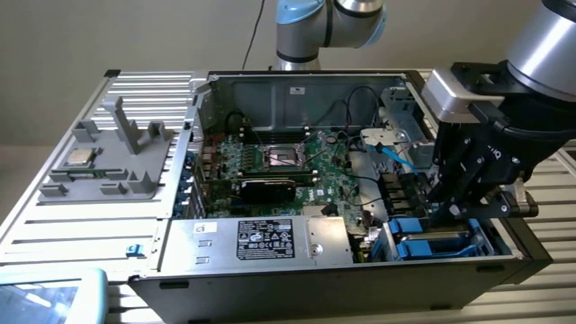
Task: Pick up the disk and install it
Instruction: 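Insert the first disk wire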
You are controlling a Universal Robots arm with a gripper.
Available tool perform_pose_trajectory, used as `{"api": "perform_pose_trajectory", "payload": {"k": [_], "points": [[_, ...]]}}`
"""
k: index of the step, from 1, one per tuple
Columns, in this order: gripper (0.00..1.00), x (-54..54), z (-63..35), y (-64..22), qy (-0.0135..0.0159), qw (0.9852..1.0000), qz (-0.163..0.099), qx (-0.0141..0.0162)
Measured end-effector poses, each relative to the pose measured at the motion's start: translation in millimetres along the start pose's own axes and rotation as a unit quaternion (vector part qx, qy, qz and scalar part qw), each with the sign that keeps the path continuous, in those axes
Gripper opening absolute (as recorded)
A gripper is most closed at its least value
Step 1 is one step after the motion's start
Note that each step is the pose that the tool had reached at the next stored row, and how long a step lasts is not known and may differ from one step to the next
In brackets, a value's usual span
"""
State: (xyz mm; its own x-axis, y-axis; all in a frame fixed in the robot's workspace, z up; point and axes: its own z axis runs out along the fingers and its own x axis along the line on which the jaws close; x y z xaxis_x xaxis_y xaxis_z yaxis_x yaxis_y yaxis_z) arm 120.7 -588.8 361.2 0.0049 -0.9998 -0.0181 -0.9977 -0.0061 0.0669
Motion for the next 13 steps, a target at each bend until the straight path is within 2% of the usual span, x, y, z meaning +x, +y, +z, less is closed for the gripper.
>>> {"api": "perform_pose_trajectory", "payload": {"k": [6, 8, 13], "points": [[0.3, 0.1, -20.4, -9.5, -0.0001, 1.0, 0.0, -0.0018], [0.3, 0.1, -21.1, -10.4, 0.0, 1.0, 0.0, -0.0034], [0.3, 0.1, -21.1, -10.4, 0.0, 1.0, 0.0, -0.0034]]}}
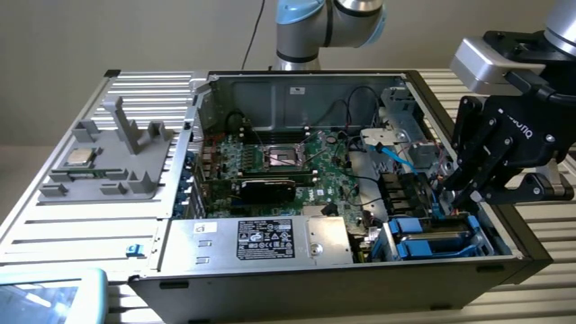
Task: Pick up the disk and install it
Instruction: 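Insert the second disk wire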
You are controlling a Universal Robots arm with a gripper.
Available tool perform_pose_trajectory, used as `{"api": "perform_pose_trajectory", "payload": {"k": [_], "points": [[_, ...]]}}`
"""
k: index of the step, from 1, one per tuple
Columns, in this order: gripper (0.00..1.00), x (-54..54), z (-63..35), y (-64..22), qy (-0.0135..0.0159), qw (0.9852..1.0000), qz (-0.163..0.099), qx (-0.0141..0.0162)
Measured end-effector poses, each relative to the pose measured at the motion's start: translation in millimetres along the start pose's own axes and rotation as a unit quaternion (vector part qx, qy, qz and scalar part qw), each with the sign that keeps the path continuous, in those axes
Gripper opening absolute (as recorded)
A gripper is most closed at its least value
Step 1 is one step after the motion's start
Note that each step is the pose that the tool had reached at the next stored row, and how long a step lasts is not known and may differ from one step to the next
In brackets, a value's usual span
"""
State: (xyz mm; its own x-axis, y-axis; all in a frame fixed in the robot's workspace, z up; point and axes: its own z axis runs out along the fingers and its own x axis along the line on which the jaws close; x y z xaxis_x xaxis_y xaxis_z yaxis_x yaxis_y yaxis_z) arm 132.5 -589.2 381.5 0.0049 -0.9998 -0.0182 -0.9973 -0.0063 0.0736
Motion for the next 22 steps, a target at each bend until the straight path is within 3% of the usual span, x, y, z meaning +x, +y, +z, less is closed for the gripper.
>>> {"api": "perform_pose_trajectory", "payload": {"k": [10, 12, 14, 16, 22], "points": [[0.3, 0.0, 0.0, 0.0, 0.0, 1.0, 0.0, 0.0], [0.28, 0.0, 0.0, 0.0, 0.0, 1.0, 0.0, 0.0], [0.15, 0.0, 0.0, 0.0, 0.0, 1.0, 0.0, 0.0], [0.11, 0.0, 0.0, 0.0, 0.0, 1.0, 0.0, 0.0], [0.11, 0.0, 0.0, 0.0, 0.0, 1.0, 0.0, 0.0]]}}
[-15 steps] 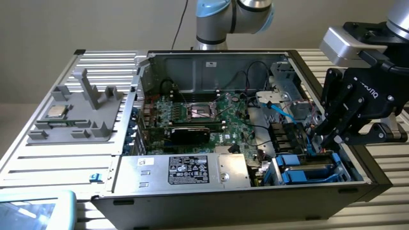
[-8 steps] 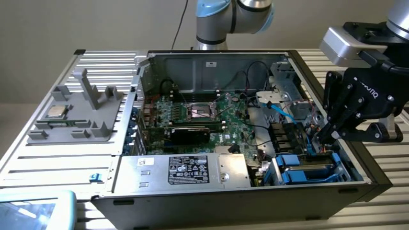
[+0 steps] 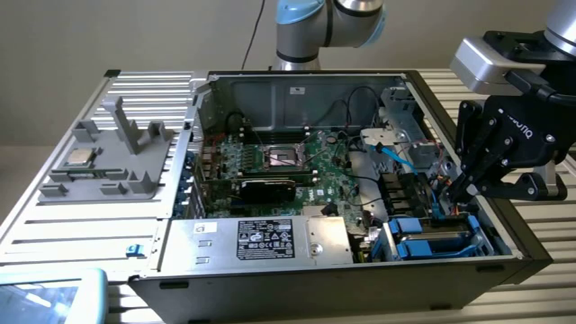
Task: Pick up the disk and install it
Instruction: 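Insert the second disk wire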
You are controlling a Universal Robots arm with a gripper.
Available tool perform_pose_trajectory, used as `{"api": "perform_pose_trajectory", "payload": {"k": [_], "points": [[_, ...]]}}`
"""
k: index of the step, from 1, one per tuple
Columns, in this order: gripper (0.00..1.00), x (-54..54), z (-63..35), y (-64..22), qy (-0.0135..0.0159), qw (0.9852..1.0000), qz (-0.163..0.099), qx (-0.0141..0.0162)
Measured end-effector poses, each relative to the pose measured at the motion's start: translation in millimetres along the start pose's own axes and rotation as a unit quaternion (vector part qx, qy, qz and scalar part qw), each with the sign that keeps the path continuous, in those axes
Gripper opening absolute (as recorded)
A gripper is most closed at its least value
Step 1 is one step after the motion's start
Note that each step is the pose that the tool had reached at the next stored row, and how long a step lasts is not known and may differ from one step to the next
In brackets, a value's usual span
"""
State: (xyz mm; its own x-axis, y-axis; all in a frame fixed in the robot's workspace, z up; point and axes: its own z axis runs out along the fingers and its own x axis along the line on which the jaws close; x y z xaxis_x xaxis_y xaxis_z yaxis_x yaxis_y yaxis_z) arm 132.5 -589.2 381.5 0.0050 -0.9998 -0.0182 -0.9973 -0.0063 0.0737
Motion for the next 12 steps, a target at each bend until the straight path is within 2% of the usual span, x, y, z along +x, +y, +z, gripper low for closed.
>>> {"api": "perform_pose_trajectory", "payload": {"k": [3, 6, 12], "points": [[0.11, -0.1, 0.1, -0.1, 0.0002, 1.0, -0.003, 0.0011], [0.11, -0.2, 0.0, -0.1, 0.0021, 0.9996, -0.029, 0.0019], [0.11, -0.2, 0.5, 0.0, 0.0054, 0.9967, -0.08, 0.0032]]}}
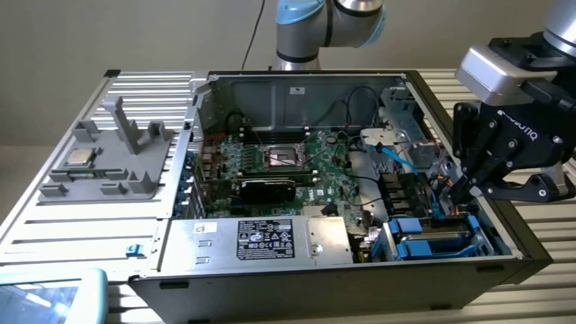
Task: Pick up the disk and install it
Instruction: 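Insert the second disk wire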
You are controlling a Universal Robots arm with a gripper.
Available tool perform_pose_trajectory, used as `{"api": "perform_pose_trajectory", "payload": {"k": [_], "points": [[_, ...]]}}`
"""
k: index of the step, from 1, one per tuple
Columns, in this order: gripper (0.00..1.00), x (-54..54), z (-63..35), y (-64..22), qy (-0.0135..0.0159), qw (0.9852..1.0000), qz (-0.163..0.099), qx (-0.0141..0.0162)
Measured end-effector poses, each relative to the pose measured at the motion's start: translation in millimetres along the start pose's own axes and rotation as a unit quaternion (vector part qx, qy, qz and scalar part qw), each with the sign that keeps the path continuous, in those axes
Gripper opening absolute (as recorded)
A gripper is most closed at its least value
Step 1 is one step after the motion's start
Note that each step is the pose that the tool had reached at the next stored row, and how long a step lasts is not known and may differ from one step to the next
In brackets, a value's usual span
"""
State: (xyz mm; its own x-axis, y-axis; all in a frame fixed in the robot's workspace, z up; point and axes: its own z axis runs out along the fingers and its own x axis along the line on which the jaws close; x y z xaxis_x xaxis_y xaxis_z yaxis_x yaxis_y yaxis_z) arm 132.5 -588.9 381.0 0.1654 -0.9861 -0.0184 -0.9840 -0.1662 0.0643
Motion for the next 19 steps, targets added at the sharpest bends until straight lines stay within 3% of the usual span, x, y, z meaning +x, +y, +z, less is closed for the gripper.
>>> {"api": "perform_pose_trajectory", "payload": {"k": [6, 11, 15, 19], "points": [[0.11, -1.2, 0.5, -0.2, 0.0028, 0.999, -0.044, -0.0006], [0.11, -1.8, 0.6, -0.3, 0.0053, 0.9966, -0.082, -0.0013], [0.11, -2.0, 0.5, -0.4, 0.0074, 0.9934, -0.114, -0.0019], [0.11, -2.0, 0.6, -0.4, 0.0096, 0.9886, -0.151, -0.0025]]}}
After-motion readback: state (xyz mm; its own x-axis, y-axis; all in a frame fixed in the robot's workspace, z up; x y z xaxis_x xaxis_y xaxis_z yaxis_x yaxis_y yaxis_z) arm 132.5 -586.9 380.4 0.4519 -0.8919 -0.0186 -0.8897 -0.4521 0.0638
